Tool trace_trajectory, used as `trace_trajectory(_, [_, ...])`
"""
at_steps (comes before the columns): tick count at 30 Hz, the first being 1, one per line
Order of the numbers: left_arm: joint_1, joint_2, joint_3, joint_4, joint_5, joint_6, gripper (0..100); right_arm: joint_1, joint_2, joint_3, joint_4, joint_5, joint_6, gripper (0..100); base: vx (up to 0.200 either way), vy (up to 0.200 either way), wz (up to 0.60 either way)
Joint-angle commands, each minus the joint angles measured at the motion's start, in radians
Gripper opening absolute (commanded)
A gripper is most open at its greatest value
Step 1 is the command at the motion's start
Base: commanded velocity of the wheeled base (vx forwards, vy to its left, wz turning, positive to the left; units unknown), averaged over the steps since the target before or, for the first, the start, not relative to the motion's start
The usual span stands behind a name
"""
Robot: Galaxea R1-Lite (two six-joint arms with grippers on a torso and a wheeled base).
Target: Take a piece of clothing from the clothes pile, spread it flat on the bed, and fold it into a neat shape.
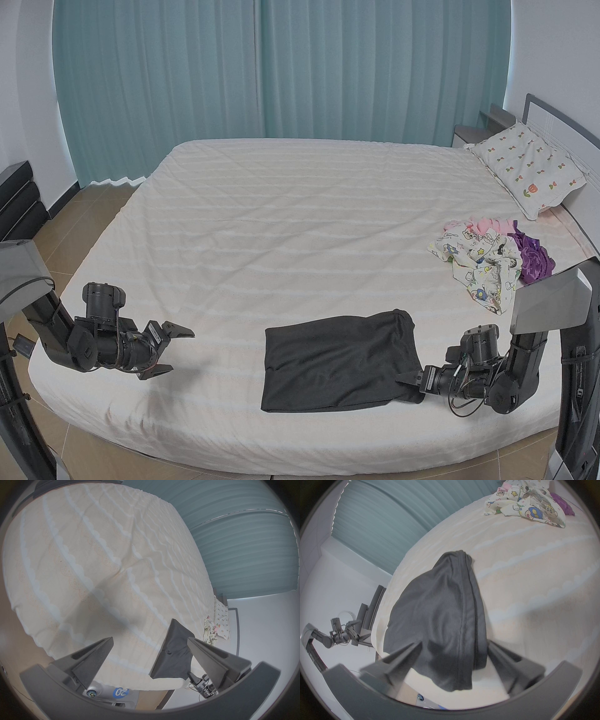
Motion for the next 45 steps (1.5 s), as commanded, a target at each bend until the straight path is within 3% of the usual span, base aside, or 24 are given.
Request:
trace_trajectory(1, [0.000, 0.001, 0.000, 0.000, 0.000, -0.002, 100, 0.017, -0.012, 0.043, -0.001, -0.001, -0.015, 0, 0.000, 0.000, 0.00])
trace_trajectory(23, [0.000, 0.001, 0.000, 0.000, 0.000, -0.002, 100, 0.014, -0.027, 0.160, -0.046, 0.001, -0.081, 0, 0.000, 0.000, 0.00])
trace_trajectory(24, [0.000, 0.001, 0.000, 0.000, 0.000, -0.002, 100, 0.015, -0.026, 0.160, -0.046, -0.001, -0.081, 100, 0.000, 0.000, 0.00])
trace_trajectory(33, [0.000, 0.001, 0.000, 0.000, 0.000, -0.002, 100, -0.038, -0.075, 0.074, -0.041, 0.013, -0.067, 100, 0.000, 0.000, 0.00])
trace_trajectory(37, [0.000, 0.001, 0.000, 0.000, 0.000, -0.002, 100, -0.070, -0.057, -0.056, -0.001, 0.018, -0.059, 100, 0.000, 0.000, 0.00])
trace_trajectory(42, [0.000, 0.001, 0.000, 0.000, 0.000, -0.002, 100, -0.074, 0.014, -0.334, 0.187, -0.008, 0.030, 100, 0.000, 0.000, 0.00])
trace_trajectory(45, [0.000, 0.001, 0.000, 0.000, 0.000, -0.002, 100, -0.072, 0.057, -0.460, 0.264, -0.036, 0.036, 100, 0.000, 0.000, 0.00])
